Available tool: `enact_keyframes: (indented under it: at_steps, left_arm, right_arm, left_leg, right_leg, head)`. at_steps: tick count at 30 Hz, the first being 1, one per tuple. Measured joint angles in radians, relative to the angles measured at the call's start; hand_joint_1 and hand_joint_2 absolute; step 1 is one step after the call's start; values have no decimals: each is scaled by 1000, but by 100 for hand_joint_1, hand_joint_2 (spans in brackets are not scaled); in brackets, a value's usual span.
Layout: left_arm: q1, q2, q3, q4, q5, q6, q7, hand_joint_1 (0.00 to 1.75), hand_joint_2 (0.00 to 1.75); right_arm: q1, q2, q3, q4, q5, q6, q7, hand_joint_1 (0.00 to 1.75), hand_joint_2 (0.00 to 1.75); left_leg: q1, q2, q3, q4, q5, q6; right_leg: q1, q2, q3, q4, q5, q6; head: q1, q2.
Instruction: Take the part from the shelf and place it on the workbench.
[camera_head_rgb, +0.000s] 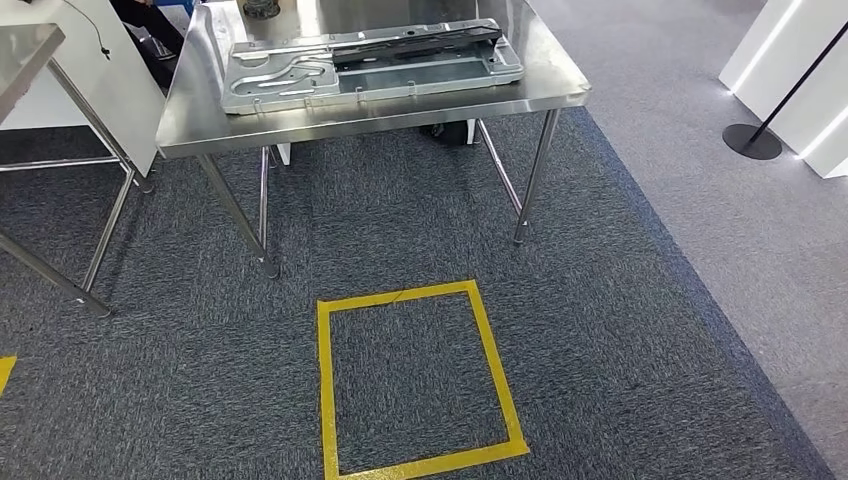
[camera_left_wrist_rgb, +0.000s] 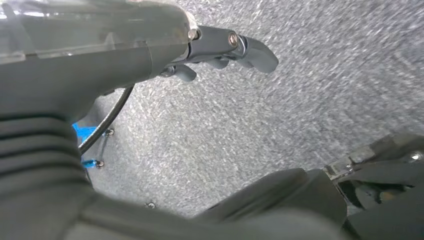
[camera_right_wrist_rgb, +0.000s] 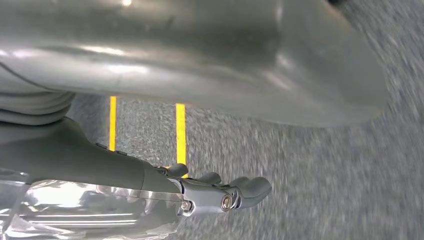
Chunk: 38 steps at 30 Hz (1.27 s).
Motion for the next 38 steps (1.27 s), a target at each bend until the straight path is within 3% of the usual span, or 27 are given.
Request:
enact_keyframes:
  at_steps: [2,4,7,9,12,13,14,15,16,17,19,20,21,23,25,27,28,29,30,32,33,34,36,37,38]
  left_arm:
    - [-2,0,0,0,0,-2,2,0,175]
    - [-4,0,0,0,-1,-2,2,0,175]
    - [-3,0,0,0,-1,-2,4,0,175]
    - [-4,0,0,0,-1,-3,4,0,175]
    - [-6,0,0,0,0,-3,4,0,175]
    - [-7,0,0,0,0,-3,3,0,175]
    - [-9,-1,0,0,0,-3,3,0,131]
    - [-11,-1,0,0,0,-3,2,0,87]
    - [-13,-1,0,0,0,-4,2,0,44]
    - [-14,-2,0,0,0,-4,2,0,44]
    - [-13,-2,0,0,-1,-5,3,0,131]
    - [-14,-2,0,0,-1,-5,4,0,175]
    - [-15,-3,0,0,-1,-5,6,0,175]
    - [-18,-4,0,0,-2,-2,8,0,175]
    - [-21,-4,0,0,-1,1,8,0,175]
    - [-27,-4,0,0,0,4,5,0,175]
    - [-30,-4,0,0,0,6,3,0,175]
    - [-32,-5,0,0,0,8,2,0,175]
    - [-33,-5,0,0,-1,9,3,0,175]
    - [-31,-6,0,0,-6,14,8,0,175]
    - [-29,-8,-1,0,-8,16,12,0,175]
    - [-28,-10,-1,1,-10,17,13,0,131]
    - [-27,-15,-2,1,-10,18,7,0,44]
    - [-25,-16,-2,1,-9,18,-1,0,0]
    - [-24,-16,-3,1,-9,18,-5,0,0]
  right_arm:
    - [1,4,17,1,9,8,1,0,0]
    - [1,8,28,2,12,10,1,0,0]
    - [0,9,38,2,14,12,1,0,0]
    - [1,8,42,2,15,12,1,0,0]
    - [3,9,45,2,15,14,1,0,0]
    - [4,9,46,3,16,15,1,0,0]
    - [6,9,47,3,16,15,1,0,0]
    - [7,9,47,3,16,16,1,0,0]
    - [7,9,47,4,16,16,1,0,44]
    - [7,9,47,4,16,18,1,0,87]
    - [5,9,50,4,23,26,0,0,175]
    - [6,9,55,4,35,27,-4,0,175]
    - [7,9,65,4,53,22,-10,0,175]
    - [10,13,96,4,98,-8,-23,0,87]
    - [8,17,132,4,129,-48,-32,0,87]
    - [5,20,158,4,142,-77,-36,0,175]
    - [4,21,169,4,146,-84,-39,0,175]
    - [1,21,179,4,150,-84,-41,0,175]
    - [-2,23,189,4,153,-76,-42,0,175]
    - [-12,26,206,4,157,-51,-32,0,175]
    - [-18,27,213,4,158,-39,-24,0,131]
    - [-23,29,217,4,156,-31,-21,0,87]
    - [-32,31,225,4,147,-17,-33,0,0]
    - [-34,32,228,4,139,-9,-45,0,0]
    - [-35,33,229,4,134,-5,-51,0,0]
  left_leg:
    - [2,0,93,-137,44,2]
    - [0,-1,149,-232,52,12]
    - [-1,-1,147,-253,50,36]
    - [2,0,142,-258,59,51]
    - [2,2,128,-260,67,62]
    - [1,2,125,-259,69,62]
    - [1,1,123,-259,71,62]
    - [0,1,123,-259,73,61]
    - [0,1,124,-259,73,60]
    - [0,1,125,-259,74,57]
    - [-4,2,123,-257,76,48]
    - [-5,2,120,-256,78,43]
    - [-5,2,118,-257,80,37]
    - [-4,2,114,-249,73,27]
    - [-4,0,86,-180,26,18]
    - [-3,0,36,-49,-44,13]
    - [-3,0,19,4,-64,10]
    - [-1,0,16,25,-64,6]
    - [4,0,33,5,-45,-1]
    - [17,0,103,-121,15,-19]
    - [21,-1,132,-184,32,-24]
    - [23,-2,148,-221,37,-18]
    - [19,-4,146,-238,30,0]
    - [17,-4,143,-235,29,8]
    - [17,-5,142,-234,30,6]
  right_leg:
    - [-1,0,-17,17,1,6]
    - [1,0,-31,33,1,16]
    - [1,1,-40,44,3,33]
    - [-1,4,-60,84,-26,45]
    - [-8,8,-153,275,-122,56]
    - [-9,9,-175,323,-136,58]
    - [-11,9,-179,334,-128,59]
    - [-11,9,-161,301,-102,58]
    - [-11,9,-127,235,-65,54]
    - [-10,9,-88,158,-33,49]
    - [-6,8,-40,52,1,40]
    - [-3,8,-36,36,3,37]
    - [-1,7,-38,34,4,33]
    - [-6,6,-38,25,13,21]
    - [-11,3,-37,16,21,10]
    - [-8,2,-40,16,22,5]
    - [-7,1,-41,18,22,5]
    - [-7,1,-42,20,21,4]
    - [-8,2,-42,24,20,4]
    - [-10,6,-46,40,13,7]
    - [-8,9,-52,53,7,11]
    - [-6,11,-59,64,4,16]
    - [0,13,-71,75,1,23]
    - [0,12,-72,73,3,24]
    - [-1,12,-73,73,4,26]
  head:
    - [0,0]
    - [0,0]
    - [0,0]
    - [0,0]
    - [0,0]
    - [0,0]
    - [0,0]
    - [0,0]
    - [0,0]
    - [0,0]
    - [0,0]
    - [0,0]
    - [0,0]
    - [0,0]
    - [0,0]
    - [0,0]
    - [0,0]
    - [0,0]
    - [0,0]
    - [0,0]
    - [0,0]
    - [0,0]
    - [0,0]
    - [0,0]
    - [0,0]
